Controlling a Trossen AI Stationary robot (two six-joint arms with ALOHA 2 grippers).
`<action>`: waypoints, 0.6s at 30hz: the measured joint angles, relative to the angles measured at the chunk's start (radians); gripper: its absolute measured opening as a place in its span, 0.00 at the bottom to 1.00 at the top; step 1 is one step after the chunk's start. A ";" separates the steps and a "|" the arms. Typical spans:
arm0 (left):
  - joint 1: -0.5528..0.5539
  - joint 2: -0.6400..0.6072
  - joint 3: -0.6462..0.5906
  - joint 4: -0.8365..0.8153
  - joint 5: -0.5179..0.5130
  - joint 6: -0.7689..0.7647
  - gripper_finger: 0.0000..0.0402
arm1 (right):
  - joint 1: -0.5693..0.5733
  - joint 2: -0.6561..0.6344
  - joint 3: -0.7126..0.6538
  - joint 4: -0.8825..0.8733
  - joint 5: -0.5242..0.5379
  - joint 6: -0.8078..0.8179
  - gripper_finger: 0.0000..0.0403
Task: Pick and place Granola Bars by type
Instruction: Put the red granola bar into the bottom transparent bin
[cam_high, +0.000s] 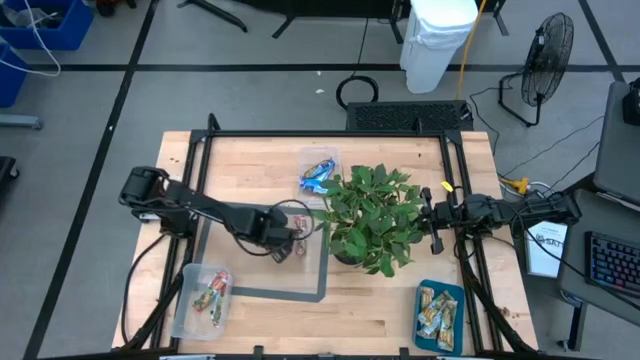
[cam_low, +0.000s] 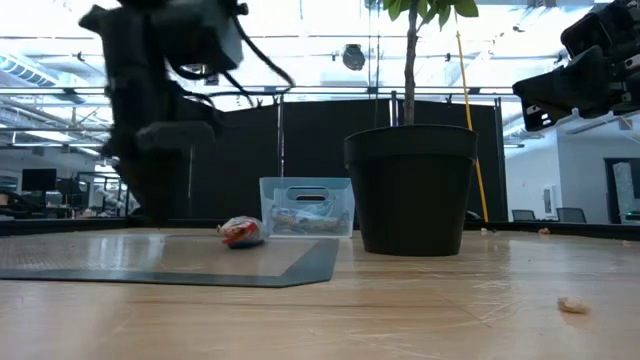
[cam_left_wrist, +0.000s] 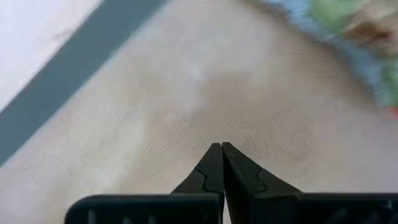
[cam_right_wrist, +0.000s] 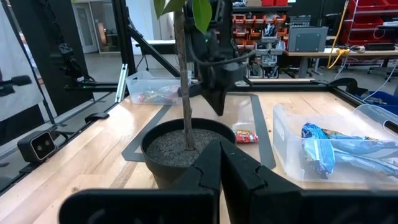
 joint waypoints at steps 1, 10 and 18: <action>-0.007 -0.010 0.000 -0.033 -0.013 -0.032 0.01 | 0.000 -0.001 0.000 0.000 0.000 0.000 0.00; -0.042 -0.032 0.002 0.254 -0.036 -0.042 0.05 | 0.000 -0.001 0.000 0.000 0.000 0.000 0.00; -0.012 0.026 0.002 0.343 0.023 -0.041 0.21 | 0.000 0.000 0.000 0.000 0.000 0.000 0.00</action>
